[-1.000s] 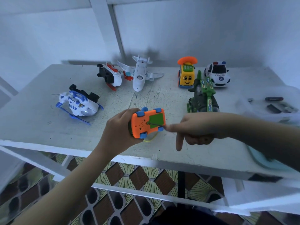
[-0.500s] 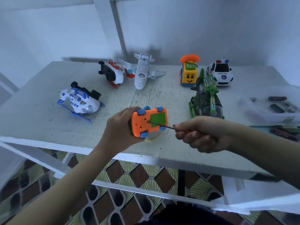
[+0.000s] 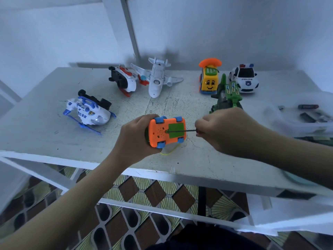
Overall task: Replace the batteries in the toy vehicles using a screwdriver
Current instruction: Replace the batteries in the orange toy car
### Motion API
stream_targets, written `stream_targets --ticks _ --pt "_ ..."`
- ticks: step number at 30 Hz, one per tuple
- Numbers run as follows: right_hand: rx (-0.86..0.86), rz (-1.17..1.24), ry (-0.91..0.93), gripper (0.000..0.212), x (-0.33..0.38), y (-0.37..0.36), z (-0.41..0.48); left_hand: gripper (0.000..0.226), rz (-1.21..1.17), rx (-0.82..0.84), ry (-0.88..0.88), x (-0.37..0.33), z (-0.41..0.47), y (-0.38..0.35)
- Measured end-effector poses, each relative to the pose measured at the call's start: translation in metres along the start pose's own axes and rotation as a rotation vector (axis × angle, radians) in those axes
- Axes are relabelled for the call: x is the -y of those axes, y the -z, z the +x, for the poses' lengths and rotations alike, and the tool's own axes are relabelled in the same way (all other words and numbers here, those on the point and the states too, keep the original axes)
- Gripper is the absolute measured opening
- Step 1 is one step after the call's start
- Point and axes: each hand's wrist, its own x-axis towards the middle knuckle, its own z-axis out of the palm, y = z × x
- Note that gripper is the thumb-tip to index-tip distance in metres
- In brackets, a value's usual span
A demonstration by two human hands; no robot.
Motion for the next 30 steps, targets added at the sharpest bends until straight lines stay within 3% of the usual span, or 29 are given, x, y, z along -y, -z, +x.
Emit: stream_targets --ticks 3,7,11,17,19,22,25,30 --pt "0.01 0.176 -0.215 0.023 -0.004 0.007 0.006 0.068 -0.024 -0.023 0.024 -0.001 0.0 -0.003" --pt "0.436 0.566 -0.5 0.042 0.001 0.003 0.007 0.069 -0.039 -0.031 0.054 0.001 -0.004 -0.006" --pt "0.64 1.032 -0.724 0.054 0.006 0.0 0.008 0.066 -0.045 -0.052 0.068 0.002 -0.008 -0.009" --pt "0.798 1.842 -0.944 0.032 0.001 0.007 0.007 0.06 -0.085 -0.095 0.049 0.003 -0.012 -0.011" --pt "0.787 1.958 -1.01 0.025 0.001 0.01 0.009 0.06 -0.113 -0.104 0.079 0.002 -0.01 -0.011" --pt "0.717 1.808 -1.008 0.032 0.003 0.009 0.011 0.062 -0.113 -0.092 0.11 0.0 -0.008 -0.01" --pt "0.564 1.421 -0.896 0.036 0.007 0.01 0.011 0.066 -0.099 -0.067 0.109 -0.001 -0.002 -0.008" --pt "0.308 0.593 -0.452 0.041 0.015 0.014 0.005 0.069 -0.087 -0.039 0.094 -0.002 0.005 -0.007"
